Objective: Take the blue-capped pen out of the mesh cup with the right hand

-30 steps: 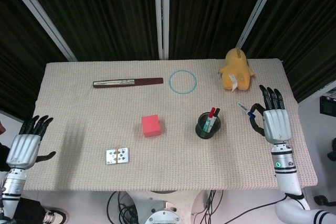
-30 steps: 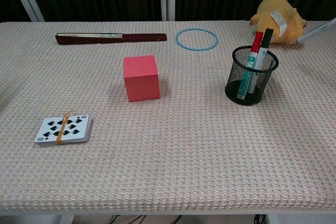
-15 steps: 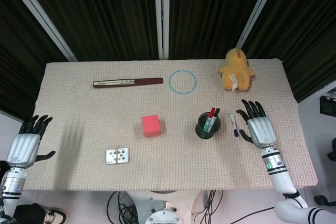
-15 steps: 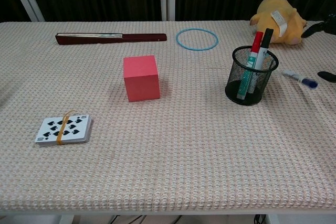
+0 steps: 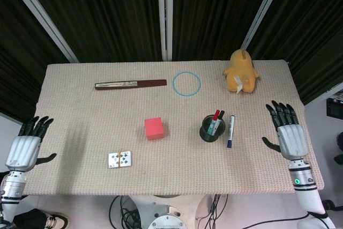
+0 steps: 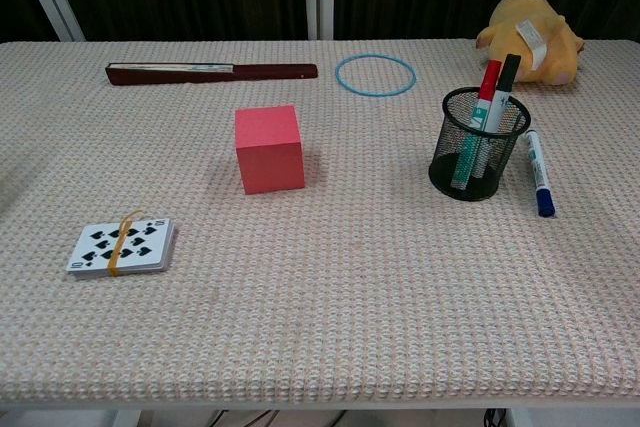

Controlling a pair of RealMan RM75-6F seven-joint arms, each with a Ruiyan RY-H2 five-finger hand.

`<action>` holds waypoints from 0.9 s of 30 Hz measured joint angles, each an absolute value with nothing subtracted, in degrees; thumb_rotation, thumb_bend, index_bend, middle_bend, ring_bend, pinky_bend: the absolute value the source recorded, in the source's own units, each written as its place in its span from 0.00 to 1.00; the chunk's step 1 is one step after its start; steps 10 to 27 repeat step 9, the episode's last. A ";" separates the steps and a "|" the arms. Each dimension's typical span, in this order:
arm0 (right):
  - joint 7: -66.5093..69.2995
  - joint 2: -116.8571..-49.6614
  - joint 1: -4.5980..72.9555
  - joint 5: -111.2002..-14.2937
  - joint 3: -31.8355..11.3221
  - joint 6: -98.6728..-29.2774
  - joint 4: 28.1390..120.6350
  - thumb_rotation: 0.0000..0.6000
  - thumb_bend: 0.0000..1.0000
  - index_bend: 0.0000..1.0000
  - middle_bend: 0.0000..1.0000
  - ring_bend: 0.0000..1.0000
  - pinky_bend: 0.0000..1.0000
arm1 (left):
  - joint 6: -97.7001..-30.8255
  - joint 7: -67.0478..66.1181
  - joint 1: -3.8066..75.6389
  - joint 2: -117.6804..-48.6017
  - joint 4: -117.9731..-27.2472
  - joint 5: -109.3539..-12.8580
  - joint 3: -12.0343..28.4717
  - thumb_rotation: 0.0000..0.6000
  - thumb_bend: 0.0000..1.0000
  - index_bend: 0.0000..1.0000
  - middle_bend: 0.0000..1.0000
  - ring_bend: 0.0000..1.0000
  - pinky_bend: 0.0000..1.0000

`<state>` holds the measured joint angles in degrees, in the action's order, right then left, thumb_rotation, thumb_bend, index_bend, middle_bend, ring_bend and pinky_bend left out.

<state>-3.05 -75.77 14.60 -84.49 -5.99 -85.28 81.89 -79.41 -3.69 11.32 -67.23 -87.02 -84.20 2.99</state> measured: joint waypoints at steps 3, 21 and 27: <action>-4.74 -73.66 10.87 -83.59 -5.72 -88.63 83.15 1.00 0.08 0.00 0.00 0.00 0.00 | -79.94 -3.99 11.31 -67.05 -87.24 -84.66 3.06 1.00 0.05 0.10 0.05 0.00 0.06; -9.73 -69.69 6.95 -77.03 -5.61 -88.81 89.48 1.00 0.08 0.00 0.00 0.00 0.00 | -80.06 -4.19 11.64 -66.77 -87.06 -85.43 3.07 1.00 0.05 0.10 0.05 0.00 0.06; -9.73 -69.69 6.95 -77.03 -5.61 -88.81 89.48 1.00 0.08 0.00 0.00 0.00 0.00 | -80.06 -4.19 11.64 -66.77 -87.06 -85.43 3.07 1.00 0.05 0.10 0.05 0.00 0.06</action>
